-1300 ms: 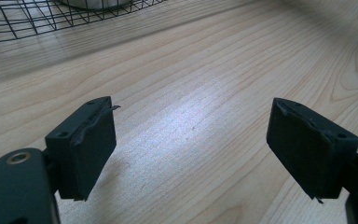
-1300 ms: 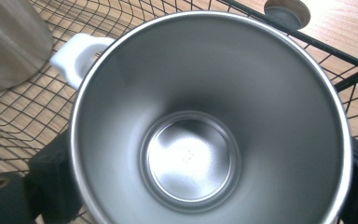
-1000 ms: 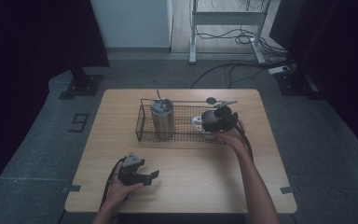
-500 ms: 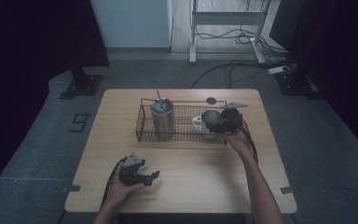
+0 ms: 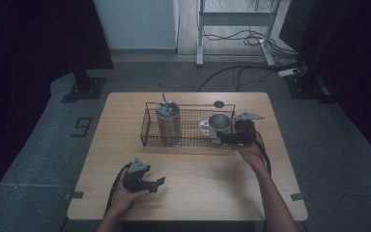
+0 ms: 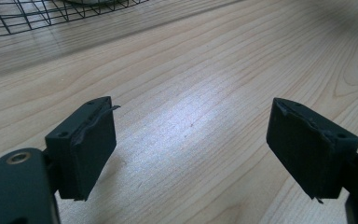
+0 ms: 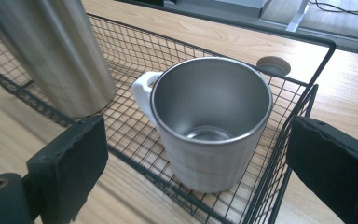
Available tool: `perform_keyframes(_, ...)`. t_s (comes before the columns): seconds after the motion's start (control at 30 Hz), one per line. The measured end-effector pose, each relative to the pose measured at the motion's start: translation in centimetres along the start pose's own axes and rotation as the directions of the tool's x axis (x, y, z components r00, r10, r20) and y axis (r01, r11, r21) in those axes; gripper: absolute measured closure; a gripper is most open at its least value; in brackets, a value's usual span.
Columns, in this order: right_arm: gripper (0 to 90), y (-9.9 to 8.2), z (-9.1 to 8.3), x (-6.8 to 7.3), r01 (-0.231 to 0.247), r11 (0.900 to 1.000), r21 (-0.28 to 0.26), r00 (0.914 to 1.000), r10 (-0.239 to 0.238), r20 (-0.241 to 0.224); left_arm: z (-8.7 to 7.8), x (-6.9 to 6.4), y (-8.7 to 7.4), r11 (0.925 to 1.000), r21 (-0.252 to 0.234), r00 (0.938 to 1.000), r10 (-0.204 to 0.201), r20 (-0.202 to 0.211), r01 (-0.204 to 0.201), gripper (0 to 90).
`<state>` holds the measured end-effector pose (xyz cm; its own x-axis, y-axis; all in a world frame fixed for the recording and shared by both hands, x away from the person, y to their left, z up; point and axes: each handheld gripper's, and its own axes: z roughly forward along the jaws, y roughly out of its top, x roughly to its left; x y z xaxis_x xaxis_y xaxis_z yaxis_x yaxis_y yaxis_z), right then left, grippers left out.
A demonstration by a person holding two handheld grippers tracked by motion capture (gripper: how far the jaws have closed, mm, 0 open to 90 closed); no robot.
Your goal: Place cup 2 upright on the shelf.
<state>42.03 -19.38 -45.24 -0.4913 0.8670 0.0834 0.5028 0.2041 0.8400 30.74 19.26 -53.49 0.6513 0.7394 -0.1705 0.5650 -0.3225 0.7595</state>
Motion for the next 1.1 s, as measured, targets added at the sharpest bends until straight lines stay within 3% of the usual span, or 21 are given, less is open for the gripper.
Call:
perform_keyframes(0.47, 9.7, -3.3, -3.5, -0.1, -0.033, 0.9968, -0.073, 0.9990, 0.030, -0.034, 0.2, -0.1, -0.1, 1.0000, 0.008, 1.0000, 0.002, -0.001, -0.002, 16.1)
perform_keyframes(0.8, 11.1, -6.5, -4.7, 0.4, -0.040, 0.9966, -0.072, 0.9982, 0.037, -0.048, 0.2, -0.1, -0.1, 1.0000, 0.008, 1.0000, 0.002, 0.000, -0.002, 16.1)
perform_keyframes(1.1, 12.9, -10.6, -5.2, 0.5, -0.080, 0.9958, -0.045, 0.9959, 0.078, -0.045, 0.2, -0.1, -0.1, 1.0000, 0.008, 1.0000, 0.003, -0.001, -0.003, 16.1)
